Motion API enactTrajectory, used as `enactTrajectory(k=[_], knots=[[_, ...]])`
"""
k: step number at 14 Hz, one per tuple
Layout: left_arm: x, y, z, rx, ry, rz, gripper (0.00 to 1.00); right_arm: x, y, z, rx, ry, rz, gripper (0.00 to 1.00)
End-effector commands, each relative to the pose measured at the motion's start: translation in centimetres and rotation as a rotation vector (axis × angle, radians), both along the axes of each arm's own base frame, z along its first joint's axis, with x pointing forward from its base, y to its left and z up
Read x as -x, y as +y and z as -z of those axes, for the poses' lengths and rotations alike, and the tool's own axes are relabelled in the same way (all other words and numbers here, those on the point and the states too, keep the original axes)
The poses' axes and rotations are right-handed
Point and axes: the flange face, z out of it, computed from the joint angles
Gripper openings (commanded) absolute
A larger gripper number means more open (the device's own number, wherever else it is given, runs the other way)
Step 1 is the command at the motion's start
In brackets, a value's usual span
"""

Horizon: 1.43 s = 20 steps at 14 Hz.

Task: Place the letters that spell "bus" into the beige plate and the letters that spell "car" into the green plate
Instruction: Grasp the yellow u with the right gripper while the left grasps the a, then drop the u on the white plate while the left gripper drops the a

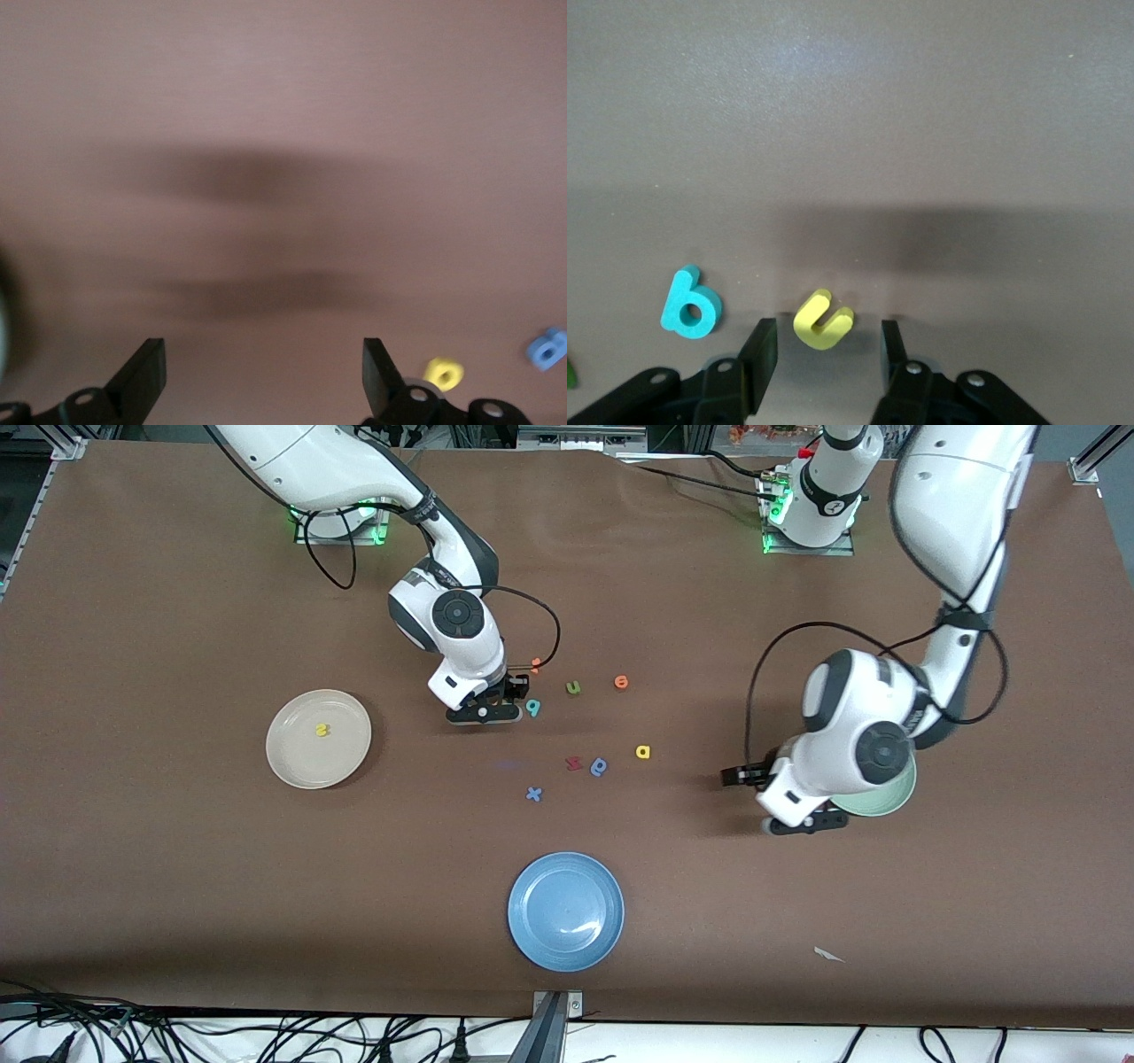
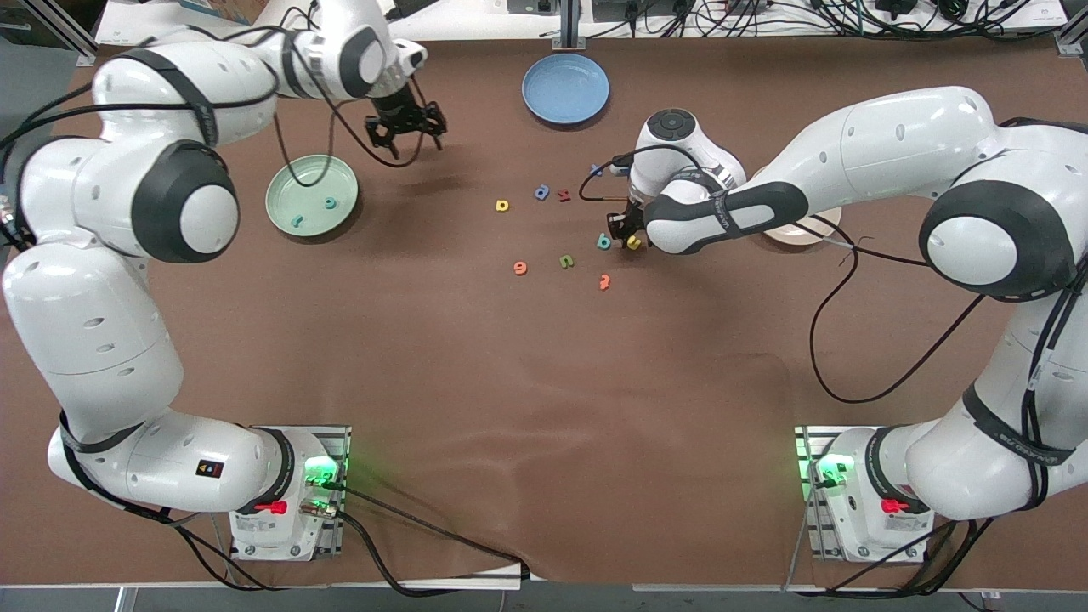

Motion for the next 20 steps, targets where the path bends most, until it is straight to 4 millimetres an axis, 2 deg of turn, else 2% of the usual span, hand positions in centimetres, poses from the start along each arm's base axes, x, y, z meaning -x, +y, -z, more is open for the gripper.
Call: enactTrajectory(k=[1,6,7,9,10,15,17,20], knots=[[0.6,-4.5,2.0,0.013,-0.031,-0.035,0.97,-0.4,0.6,0.3,-0.010,-0.021,0.003,0.54],[3.5,-10.9,4.6,0.012,-0.045,-0.031,0.96,-0.2,0.8,0.8,-0.006,-0.030,-0.020,0.49],[4.1,-11.8,4.9,0.009,-0.038,-0.024,0.89,-0.3,0.7,0.8,-0.006,-0.032,-0.020,0.47],[5.3,-12.8,5.8,-0.002,-0.021,-0.012,0.83,-0.3,0.7,0.9,-0.006,-0.031,-0.020,0.45],[5.9,-13.2,6.7,-0.008,-0.007,-0.003,0.79,-0.3,0.7,0.9,-0.008,-0.032,-0.020,0.45],[7.0,-14.0,8.2,-0.027,0.015,-0.001,0.76,-0.1,0.7,1.3,0.002,-0.037,-0.039,0.36],[7.1,-14.1,8.4,-0.030,0.018,-0.008,0.70,-0.1,0.7,1.3,0.003,-0.036,-0.040,0.28],[7.0,-14.2,8.2,-0.030,0.017,-0.024,0.64,-0.4,0.5,0.8,0.006,-0.044,-0.046,0.25]])
